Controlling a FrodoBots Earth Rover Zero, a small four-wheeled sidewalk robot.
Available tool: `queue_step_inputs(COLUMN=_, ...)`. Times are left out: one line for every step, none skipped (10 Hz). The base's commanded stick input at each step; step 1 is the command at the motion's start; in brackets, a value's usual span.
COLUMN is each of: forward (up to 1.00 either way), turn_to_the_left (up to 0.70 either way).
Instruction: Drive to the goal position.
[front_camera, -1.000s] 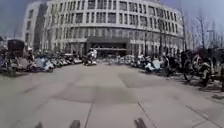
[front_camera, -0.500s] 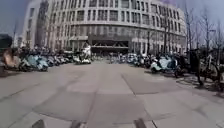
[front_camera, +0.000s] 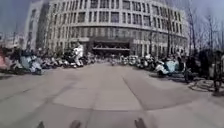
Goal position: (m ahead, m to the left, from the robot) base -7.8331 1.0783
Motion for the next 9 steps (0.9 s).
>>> queue_step_inputs(forward=1.00, turn_to_the_left=0.00)
queue_step_inputs(forward=1.00, turn_to_the_left=0.00)
queue_step_inputs(forward=1.00, turn_to_the_left=0.00)
queue_step_inputs(forward=1.00, turn_to_the_left=0.00)
queue_step_inputs(forward=1.00, turn_to_the_left=0.00)
queue_step_inputs(forward=1.00, turn_to_the_left=0.00)
queue_step_inputs(forward=1.00, turn_to_the_left=0.00)
queue_step_inputs(forward=1.00, turn_to_the_left=0.00)
queue_step_inputs(forward=1.00, turn_to_the_left=0.00)
